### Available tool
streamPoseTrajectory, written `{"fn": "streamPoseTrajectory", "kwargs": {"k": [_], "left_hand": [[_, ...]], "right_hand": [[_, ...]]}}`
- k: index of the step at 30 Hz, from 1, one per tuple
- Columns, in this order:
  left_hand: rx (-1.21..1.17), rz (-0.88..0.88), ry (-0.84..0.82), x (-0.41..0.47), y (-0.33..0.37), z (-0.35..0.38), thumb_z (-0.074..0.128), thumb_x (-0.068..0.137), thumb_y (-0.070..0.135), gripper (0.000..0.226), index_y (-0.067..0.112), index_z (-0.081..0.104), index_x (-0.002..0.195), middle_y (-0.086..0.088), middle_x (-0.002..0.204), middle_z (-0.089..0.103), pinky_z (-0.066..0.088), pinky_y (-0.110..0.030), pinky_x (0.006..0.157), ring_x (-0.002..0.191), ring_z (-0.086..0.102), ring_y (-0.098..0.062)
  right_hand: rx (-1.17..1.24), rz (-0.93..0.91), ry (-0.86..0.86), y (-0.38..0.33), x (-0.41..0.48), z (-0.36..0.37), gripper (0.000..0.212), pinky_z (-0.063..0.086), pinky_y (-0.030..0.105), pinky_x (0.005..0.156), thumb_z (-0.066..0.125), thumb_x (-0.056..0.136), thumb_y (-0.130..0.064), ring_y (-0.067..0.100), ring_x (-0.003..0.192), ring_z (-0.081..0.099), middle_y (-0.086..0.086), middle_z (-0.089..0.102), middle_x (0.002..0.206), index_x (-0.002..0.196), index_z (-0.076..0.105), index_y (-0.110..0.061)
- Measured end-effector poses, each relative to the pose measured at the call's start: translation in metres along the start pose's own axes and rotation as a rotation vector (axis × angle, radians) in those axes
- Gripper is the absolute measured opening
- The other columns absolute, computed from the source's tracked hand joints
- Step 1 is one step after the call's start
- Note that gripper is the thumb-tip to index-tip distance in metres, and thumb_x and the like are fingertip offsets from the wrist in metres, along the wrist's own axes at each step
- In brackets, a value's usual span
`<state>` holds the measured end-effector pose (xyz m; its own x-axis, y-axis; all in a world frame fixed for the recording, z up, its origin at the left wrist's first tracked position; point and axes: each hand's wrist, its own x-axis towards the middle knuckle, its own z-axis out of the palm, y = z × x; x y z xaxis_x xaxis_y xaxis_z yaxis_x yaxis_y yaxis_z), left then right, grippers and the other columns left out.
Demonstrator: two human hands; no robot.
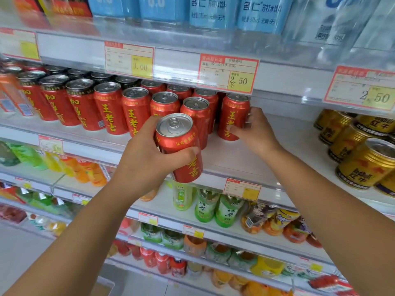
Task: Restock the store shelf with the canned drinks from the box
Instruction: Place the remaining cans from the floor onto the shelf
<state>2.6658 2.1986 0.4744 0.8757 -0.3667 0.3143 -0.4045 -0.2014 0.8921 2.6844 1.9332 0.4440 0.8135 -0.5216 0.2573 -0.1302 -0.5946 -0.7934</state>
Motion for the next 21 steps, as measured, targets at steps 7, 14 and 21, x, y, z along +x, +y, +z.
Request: {"fn": "streamPoseTrajectory", "kwargs": {"k": [7,14,21], "left_hand": [[-0.045,0.003,-0.027,0.004,0.003,0.004,0.085,0.069,0.023,0.047,0.033,0.058,0.106,0.027,0.095,0.068,0.044,-0.002,0.068,0.084,0.063,0.01],[-0.035,0.062,-0.086,0.016,0.01,0.024,0.088,0.061,0.036,0.054,0.047,0.056,0.103,0.011,0.117,0.058,0.048,-0.013,0.084,0.1,0.059,0.005],[-0.2,0.116,-0.235,0.032,0.016,0.047,0.086,0.071,0.016,0.067,0.019,0.055,0.13,0.007,0.115,0.068,0.051,-0.02,0.089,0.103,0.065,-0.001]], "right_hand": [[0.007,-0.01,0.009,-0.01,-0.014,0.0,0.065,0.043,0.03,0.094,0.076,0.08,-0.026,0.016,0.108,0.053,-0.002,0.052,0.116,0.135,0.044,-0.013],[0.177,-0.201,-0.27,-0.042,-0.104,-0.023,0.059,0.043,0.024,0.102,0.072,0.073,-0.027,-0.006,0.113,0.054,-0.021,0.059,0.121,0.122,0.046,-0.047],[0.21,-0.162,-0.036,-0.044,-0.103,-0.014,0.062,0.046,0.006,0.077,0.086,0.066,-0.027,-0.011,0.098,0.059,-0.021,0.062,0.11,0.113,0.048,-0.042]]}}
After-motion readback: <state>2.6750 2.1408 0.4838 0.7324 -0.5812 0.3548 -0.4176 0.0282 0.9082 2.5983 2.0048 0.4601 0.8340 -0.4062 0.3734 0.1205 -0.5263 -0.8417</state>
